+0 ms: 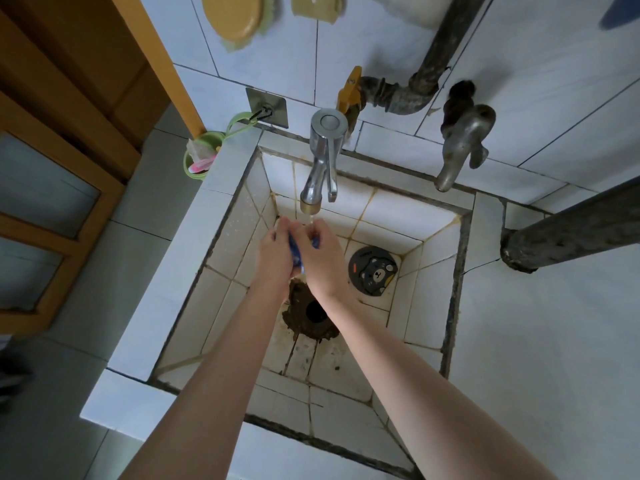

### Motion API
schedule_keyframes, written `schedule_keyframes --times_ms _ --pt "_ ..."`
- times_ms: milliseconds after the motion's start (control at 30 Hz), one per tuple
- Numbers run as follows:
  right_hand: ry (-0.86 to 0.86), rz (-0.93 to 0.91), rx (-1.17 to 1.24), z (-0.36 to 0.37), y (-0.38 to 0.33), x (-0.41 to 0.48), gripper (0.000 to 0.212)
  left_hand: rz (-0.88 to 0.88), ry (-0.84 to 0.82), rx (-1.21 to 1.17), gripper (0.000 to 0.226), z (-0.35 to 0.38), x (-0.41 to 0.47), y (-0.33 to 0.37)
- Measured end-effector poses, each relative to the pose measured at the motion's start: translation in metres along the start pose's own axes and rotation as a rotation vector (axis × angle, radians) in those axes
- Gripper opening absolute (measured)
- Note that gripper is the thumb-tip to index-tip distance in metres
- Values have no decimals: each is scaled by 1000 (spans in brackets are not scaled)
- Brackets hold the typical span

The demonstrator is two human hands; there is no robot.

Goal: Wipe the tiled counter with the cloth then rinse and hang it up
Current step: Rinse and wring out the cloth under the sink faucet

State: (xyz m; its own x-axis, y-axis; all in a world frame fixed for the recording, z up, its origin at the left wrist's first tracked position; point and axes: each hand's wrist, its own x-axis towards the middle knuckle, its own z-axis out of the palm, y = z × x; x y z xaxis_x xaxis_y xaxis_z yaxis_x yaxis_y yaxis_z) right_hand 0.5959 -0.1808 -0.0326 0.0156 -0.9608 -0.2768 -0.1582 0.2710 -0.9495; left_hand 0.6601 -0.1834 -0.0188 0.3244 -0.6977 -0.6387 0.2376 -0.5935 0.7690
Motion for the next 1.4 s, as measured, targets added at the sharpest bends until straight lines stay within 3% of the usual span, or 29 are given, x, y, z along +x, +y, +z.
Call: schedule_keyframes --times_ms 100,233,400,533,733,833,967,1133,1267,1400 --pt "37 3 -105 3 4 11 29 0 13 66 37 2 0 0" --pt "64 74 -71 -4 3 26 34 37 -11 111 41 3 2 2" --pt "-59 -1 143 -2 -1 0 9 -67 77 -43 33 0 6 13" --pt "-26 -20 177 -1 -4 1 8 -20 -27 23 30 4 -2 11" --pt "41 141 60 -6 -4 26 30 87 -68 108 17 0 -6 4" --pt "96 105 69 -9 -7 22 25 76 -27 78 18 0 -7 2" --pt "-98 -177 -263 -6 1 1 26 119 45 161 30 -4 -4 2" --pt "-3 -287 -570 -5 8 13 27 162 -1 191 24 -4 -10 -3" --pt "18 -52 -342 -13 3 26 42 226 -50 232 24 -6 -12 -5" --pt "52 -43 -86 -14 3 19 33 223 -15 179 24 -7 -7 -1"
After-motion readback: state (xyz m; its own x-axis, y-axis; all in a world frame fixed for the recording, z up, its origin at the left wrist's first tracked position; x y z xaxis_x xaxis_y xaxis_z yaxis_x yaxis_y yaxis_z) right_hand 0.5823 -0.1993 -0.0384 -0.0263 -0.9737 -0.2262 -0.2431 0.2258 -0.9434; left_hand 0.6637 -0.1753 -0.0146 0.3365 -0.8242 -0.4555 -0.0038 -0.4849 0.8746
